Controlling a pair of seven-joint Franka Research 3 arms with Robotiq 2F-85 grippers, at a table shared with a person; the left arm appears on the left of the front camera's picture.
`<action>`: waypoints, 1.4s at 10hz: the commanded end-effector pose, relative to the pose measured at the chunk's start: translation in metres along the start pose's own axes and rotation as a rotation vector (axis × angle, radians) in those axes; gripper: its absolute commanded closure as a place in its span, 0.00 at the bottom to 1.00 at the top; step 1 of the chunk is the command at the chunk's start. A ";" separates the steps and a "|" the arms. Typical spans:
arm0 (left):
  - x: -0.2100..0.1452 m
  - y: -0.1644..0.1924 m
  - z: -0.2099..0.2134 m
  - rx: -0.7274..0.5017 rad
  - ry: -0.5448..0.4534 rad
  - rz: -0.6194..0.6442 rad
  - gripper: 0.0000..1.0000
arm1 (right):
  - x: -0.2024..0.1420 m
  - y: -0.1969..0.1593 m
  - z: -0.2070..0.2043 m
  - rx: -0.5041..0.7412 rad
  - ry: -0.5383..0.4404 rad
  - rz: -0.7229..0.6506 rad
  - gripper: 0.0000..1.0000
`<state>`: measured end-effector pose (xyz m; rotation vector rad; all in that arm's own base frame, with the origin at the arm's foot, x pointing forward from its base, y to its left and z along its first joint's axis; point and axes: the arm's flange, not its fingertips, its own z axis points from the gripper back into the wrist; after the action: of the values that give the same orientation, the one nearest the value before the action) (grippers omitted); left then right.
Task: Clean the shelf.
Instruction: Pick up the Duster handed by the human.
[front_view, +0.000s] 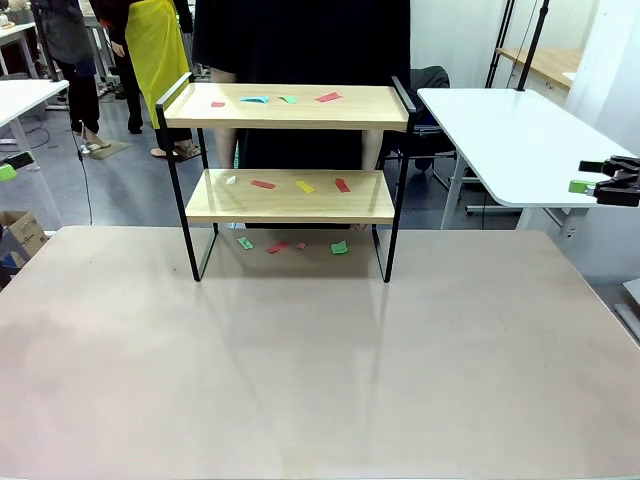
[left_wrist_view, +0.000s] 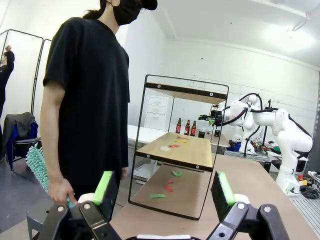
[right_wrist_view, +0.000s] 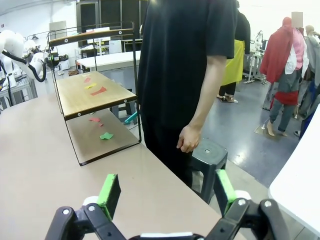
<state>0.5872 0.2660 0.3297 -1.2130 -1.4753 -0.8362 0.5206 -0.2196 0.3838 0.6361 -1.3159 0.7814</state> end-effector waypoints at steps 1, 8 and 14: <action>0.003 0.000 -0.001 -0.003 0.000 -0.005 0.00 | 0.003 0.001 -0.002 -0.004 0.009 -0.009 0.00; 0.003 0.000 -0.001 -0.003 0.000 -0.005 0.00 | 0.003 0.001 -0.002 -0.004 0.009 -0.009 0.00; 0.003 0.000 -0.001 -0.003 0.000 -0.005 0.00 | 0.003 0.001 -0.002 -0.004 0.009 -0.009 0.00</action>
<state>0.5872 0.2660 0.3297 -1.2130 -1.4754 -0.8362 0.5203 -0.2207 0.3825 0.6397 -1.3193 0.7804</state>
